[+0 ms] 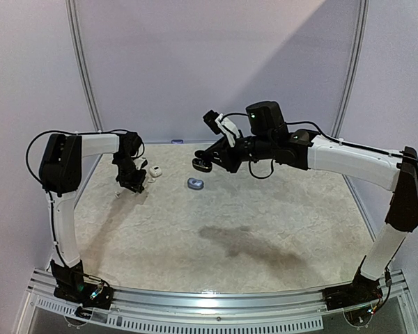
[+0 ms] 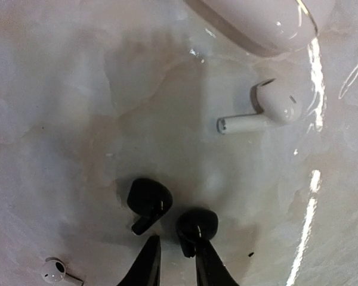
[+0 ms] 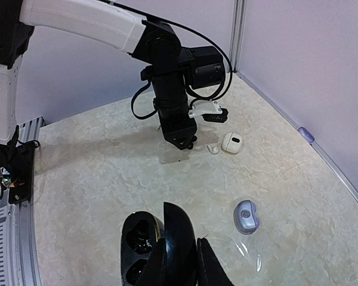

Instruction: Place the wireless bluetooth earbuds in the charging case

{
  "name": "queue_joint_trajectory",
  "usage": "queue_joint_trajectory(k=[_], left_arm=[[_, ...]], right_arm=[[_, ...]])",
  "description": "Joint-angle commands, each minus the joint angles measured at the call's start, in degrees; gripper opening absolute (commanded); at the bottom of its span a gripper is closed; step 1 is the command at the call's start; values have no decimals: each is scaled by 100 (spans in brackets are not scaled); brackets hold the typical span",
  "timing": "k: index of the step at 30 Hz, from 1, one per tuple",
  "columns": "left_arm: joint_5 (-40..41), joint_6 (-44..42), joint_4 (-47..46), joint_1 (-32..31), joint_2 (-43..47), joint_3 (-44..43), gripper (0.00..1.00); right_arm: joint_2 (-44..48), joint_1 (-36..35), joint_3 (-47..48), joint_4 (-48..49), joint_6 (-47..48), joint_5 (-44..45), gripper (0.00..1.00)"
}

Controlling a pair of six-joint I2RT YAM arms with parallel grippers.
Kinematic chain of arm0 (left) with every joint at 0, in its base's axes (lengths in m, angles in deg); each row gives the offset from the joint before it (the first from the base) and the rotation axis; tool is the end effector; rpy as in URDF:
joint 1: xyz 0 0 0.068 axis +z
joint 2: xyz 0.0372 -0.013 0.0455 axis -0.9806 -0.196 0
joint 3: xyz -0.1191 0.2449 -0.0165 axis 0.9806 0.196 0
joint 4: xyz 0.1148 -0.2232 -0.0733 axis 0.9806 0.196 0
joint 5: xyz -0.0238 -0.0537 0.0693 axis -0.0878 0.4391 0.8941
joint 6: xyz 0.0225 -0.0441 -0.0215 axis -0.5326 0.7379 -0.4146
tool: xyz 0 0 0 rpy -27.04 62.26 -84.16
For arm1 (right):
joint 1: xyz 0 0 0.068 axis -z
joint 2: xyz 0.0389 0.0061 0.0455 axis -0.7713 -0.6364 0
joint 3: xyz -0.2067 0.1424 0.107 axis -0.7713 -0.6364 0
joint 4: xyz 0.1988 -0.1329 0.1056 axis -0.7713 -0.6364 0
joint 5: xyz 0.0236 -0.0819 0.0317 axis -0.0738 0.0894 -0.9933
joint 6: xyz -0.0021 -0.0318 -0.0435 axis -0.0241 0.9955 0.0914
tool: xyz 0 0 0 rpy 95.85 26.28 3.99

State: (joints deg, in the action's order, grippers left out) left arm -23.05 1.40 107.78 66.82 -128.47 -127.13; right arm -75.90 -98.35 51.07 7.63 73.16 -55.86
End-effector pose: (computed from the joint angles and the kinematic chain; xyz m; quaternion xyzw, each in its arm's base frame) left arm 0.4156 -0.0879 0.1425 0.0678 0.9955 -0.0166 0.0635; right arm 0.2709 0.3158 0.3298 -0.4474 0.7016 0.3166 0.4553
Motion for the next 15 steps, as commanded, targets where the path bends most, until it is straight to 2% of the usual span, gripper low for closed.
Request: queue_joint_trajectory(k=[1, 6, 11, 15], left_arm=[[-67, -30, -110, 29, -154, -39, 19], [-161, -89, -180, 13, -267, -86, 16], [-197, -112, -206, -44, -221, 10, 5], [-246, -250, -177, -156, -88, 227, 0]], right_arm=[[17, 21, 173, -61, 64, -30, 0], [6, 19, 187, -78, 70, -51, 0], [5, 22, 192, -105, 70, -45, 0], [9, 22, 200, -131, 99, -33, 0]])
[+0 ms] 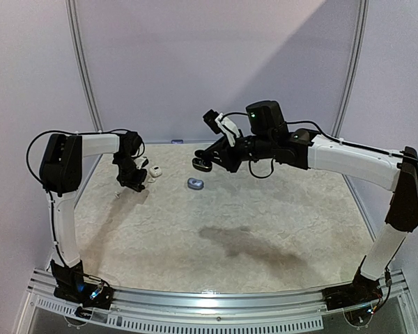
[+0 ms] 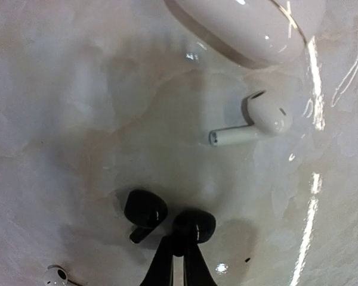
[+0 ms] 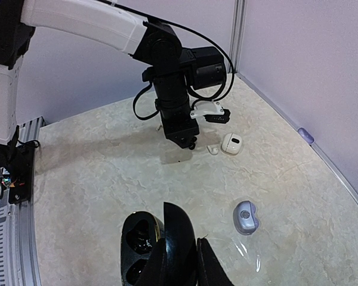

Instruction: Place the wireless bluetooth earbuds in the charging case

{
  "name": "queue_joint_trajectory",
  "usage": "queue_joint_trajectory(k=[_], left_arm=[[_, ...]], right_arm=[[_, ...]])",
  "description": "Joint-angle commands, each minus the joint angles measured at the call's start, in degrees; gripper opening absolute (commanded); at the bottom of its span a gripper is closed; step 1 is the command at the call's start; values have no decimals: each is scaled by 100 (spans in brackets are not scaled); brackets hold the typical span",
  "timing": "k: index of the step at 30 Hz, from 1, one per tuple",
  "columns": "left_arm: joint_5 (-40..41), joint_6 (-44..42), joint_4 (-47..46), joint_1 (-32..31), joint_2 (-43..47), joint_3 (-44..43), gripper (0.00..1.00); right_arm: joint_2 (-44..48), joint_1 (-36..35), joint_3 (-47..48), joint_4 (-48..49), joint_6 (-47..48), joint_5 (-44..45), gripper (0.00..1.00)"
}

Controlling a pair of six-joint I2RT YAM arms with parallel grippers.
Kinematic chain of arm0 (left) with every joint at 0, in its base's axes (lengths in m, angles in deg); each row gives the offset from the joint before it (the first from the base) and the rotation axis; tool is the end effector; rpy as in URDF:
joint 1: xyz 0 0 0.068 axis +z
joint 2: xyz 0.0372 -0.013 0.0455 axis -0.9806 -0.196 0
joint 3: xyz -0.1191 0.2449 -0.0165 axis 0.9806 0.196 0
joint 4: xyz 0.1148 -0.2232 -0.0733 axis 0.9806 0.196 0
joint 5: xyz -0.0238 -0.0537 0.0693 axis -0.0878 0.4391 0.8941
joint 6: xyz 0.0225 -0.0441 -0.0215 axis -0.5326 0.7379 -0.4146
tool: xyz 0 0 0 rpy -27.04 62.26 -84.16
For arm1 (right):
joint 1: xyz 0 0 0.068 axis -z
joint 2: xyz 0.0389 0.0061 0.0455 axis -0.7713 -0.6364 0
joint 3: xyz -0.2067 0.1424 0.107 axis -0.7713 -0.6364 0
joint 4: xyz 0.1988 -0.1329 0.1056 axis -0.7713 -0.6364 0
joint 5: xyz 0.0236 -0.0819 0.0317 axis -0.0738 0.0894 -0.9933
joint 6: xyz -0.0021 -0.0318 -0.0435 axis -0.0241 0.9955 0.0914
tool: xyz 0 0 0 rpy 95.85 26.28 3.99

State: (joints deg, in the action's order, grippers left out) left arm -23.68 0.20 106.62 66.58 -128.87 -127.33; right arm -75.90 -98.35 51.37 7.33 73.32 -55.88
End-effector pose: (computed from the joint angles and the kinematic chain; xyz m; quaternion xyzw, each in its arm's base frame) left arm 0.4181 -0.0906 0.1409 0.0807 0.9939 -0.0226 0.0712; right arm 0.2708 0.3158 0.3311 -0.4485 0.7009 0.3161 0.4557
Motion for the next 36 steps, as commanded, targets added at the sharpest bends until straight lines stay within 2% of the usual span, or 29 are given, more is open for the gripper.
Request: queue_joint_trajectory(k=[1, 9, 18, 25, 29, 31, 36], left_arm=[[-166, -174, -42, -185, -15, 293, 0], [-264, -197, 35, -653, 316, 995, 0], [-472, -214, 10, -1407, 832, 1954, 0], [-662, -438, -197, -2389, 1109, 2720, 0], [-737, -567, -118, -2592, 1029, 2648, 0], [-837, -623, -61, -2589, 973, 2615, 7], [-1022, -756, -132, -2585, 1263, 2676, 37]], right_arm=[[11, 19, 170, -88, 96, -29, 0], [44, 22, 108, -85, 116, -35, 0], [350, 23, -366, 47, 77, 31, 0], [723, 19, -842, 149, -86, 184, 0], [926, 5, -1061, 201, -194, 251, 0], [975, 13, -1115, 204, -213, 272, 0], [974, 20, -1078, 231, -194, 269, 0]])
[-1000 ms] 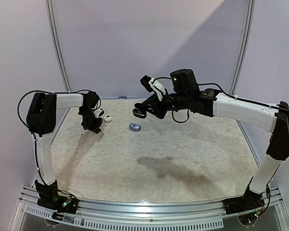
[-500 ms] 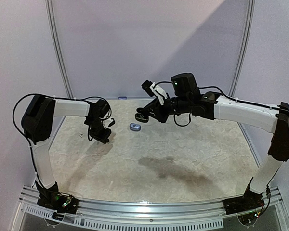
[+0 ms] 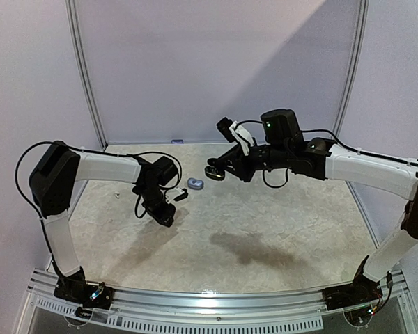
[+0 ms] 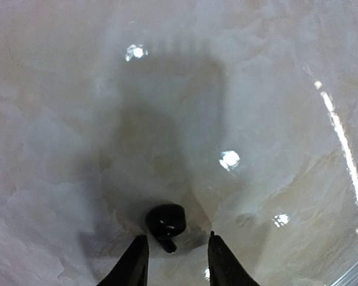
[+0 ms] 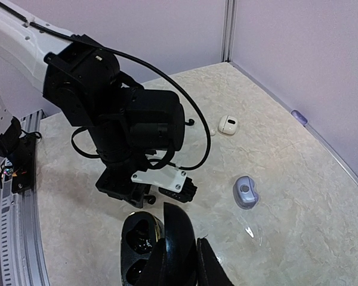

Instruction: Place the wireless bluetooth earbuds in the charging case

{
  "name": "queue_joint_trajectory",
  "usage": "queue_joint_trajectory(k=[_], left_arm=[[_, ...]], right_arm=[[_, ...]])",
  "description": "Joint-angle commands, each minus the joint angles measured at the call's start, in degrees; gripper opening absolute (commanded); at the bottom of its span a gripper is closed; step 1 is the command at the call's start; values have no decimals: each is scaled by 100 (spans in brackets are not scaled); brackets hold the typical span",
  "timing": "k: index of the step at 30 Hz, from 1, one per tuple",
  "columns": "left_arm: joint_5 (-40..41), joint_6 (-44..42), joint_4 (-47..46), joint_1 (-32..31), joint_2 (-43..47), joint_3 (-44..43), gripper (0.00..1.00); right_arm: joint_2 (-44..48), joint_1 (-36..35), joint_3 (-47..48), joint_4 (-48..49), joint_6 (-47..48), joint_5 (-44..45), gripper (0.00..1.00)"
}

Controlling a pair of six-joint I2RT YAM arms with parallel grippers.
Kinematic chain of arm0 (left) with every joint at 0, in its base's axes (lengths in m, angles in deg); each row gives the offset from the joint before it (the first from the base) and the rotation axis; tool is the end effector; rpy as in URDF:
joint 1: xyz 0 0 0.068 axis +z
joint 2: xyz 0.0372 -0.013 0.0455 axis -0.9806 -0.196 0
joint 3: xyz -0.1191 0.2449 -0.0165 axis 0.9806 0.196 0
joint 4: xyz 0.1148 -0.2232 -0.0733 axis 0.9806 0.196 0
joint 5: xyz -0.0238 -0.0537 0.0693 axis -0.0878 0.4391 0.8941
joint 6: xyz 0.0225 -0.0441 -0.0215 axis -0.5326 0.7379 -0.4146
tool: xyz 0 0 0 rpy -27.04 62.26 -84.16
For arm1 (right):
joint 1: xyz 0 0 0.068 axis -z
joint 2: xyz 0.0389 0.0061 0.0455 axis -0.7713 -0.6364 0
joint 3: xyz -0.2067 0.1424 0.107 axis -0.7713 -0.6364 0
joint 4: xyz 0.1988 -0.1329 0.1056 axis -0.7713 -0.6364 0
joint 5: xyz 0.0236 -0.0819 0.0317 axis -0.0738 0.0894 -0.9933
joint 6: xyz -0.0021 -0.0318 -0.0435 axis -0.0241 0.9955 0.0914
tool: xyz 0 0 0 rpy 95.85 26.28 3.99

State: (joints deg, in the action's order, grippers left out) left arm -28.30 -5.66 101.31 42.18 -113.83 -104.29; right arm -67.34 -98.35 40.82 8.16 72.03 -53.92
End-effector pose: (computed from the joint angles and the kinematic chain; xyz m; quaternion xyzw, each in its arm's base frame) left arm 0.2776 -0.2102 0.1401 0.3390 0.9379 -0.0655 0.0325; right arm 0.2449 0.2854 0.3240 -0.4345 0.7173 0.3061 0.4505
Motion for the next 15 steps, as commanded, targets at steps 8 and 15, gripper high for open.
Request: queue_joint_trajectory(k=[8, 15], left_arm=[[-731, -373, 265, -82, 474, 682, 45], [-1142, -533, 32, 174, 947, 989, 46]], right_arm=[[-139, 12, 358, 50, 68, -73, 0], [-246, 10, 491, 53, 78, -134, 0]])
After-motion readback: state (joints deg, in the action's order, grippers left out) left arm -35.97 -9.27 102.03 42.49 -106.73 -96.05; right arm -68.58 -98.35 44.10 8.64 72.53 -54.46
